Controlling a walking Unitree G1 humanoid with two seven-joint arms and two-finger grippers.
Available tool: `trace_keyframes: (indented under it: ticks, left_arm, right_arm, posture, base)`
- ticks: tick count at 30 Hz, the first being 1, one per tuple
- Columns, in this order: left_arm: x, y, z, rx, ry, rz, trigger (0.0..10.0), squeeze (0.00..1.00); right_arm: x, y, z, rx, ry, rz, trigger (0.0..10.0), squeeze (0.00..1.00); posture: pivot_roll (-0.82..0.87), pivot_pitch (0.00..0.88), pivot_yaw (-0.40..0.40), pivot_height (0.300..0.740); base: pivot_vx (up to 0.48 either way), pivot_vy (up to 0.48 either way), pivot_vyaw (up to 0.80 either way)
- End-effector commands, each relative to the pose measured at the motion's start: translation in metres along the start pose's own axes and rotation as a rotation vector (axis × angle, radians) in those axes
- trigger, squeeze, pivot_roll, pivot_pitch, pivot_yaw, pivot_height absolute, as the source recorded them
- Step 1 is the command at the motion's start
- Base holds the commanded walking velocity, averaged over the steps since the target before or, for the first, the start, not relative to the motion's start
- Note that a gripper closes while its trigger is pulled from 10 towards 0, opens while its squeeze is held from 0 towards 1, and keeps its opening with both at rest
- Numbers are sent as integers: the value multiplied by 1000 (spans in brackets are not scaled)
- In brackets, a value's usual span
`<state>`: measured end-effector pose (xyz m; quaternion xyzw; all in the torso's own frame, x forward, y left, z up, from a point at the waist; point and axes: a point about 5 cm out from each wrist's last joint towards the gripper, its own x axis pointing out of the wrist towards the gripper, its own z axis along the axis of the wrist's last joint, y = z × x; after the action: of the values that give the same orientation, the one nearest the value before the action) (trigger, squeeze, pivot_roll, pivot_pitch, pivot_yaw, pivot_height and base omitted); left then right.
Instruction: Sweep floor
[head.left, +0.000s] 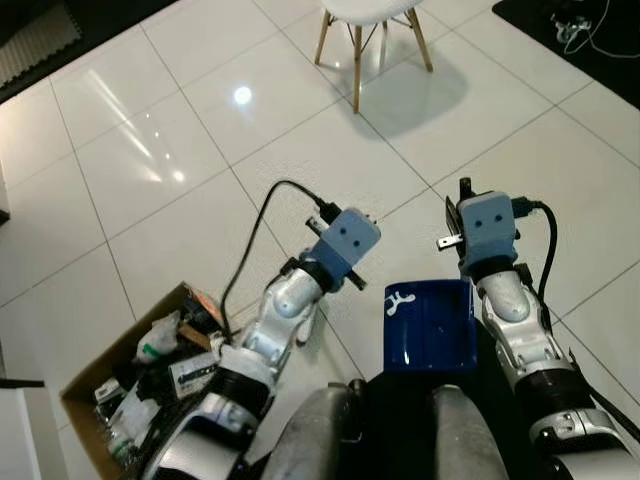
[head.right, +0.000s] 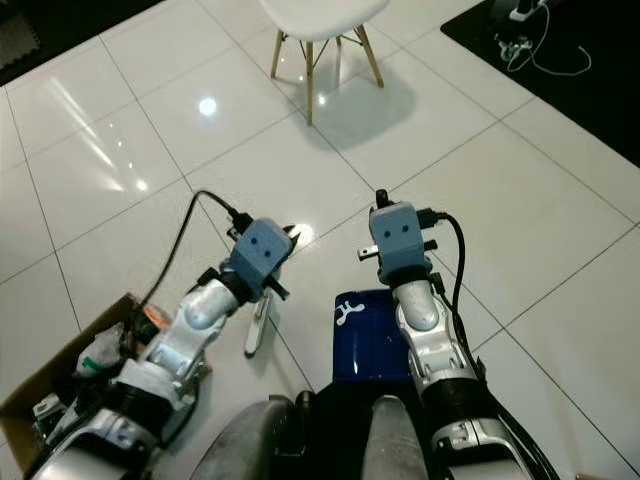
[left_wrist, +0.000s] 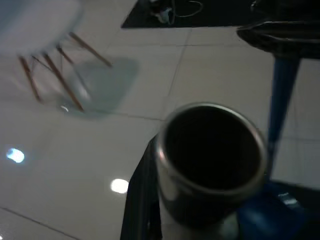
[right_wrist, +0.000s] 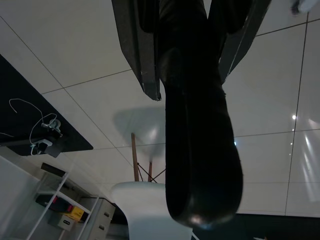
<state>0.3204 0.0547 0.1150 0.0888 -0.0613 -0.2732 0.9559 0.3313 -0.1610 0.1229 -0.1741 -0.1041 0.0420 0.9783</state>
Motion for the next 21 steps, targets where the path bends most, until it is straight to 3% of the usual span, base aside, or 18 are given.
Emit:
trace_keyframes:
  ticks: [1,4,5,7,9,14,21]
  left_arm:
    - [-6,1,-15,-167,42,66,10000,0]
    - [-8,1,-15,-302,17,122,10000,0]
    - [-8,1,-15,-302,17,122,10000,0]
    - [-10,6,-12,-422,-17,171,10000,0]
    - [-10,6,-12,-422,-17,171,10000,0]
    - [-12,23,-6,-593,-78,295,10000,0]
    - [-11,30,-2,-629,-122,328,10000,0]
  right_arm:
    - [-8,6,-11,-13,46,22,10000,0]
    - [-8,6,-11,-11,47,20,10000,0]
    - [-8,6,-11,-11,47,20,10000,0]
    - [-7,9,-12,-7,48,27,10000,0]
    - [-7,9,-12,-7,48,27,10000,0]
    - [-3,11,-10,-4,45,37,10000,0]
    - [-2,11,-9,-5,41,43,10000,0]
  posture:
    - [-18,282,163,740]
    - [-8,279,162,740]
    - [-8,279,162,740]
    - [-1,272,156,740]
    - [-1,272,156,740]
    - [2,260,145,740]
    - [-3,257,139,740]
  base:
    - [0,0,0]
    - [0,0,0]
    - [0,0,0]
    - [0,0,0]
    - [0,0,0]
    - [0,0,0]
    - [0,0,0]
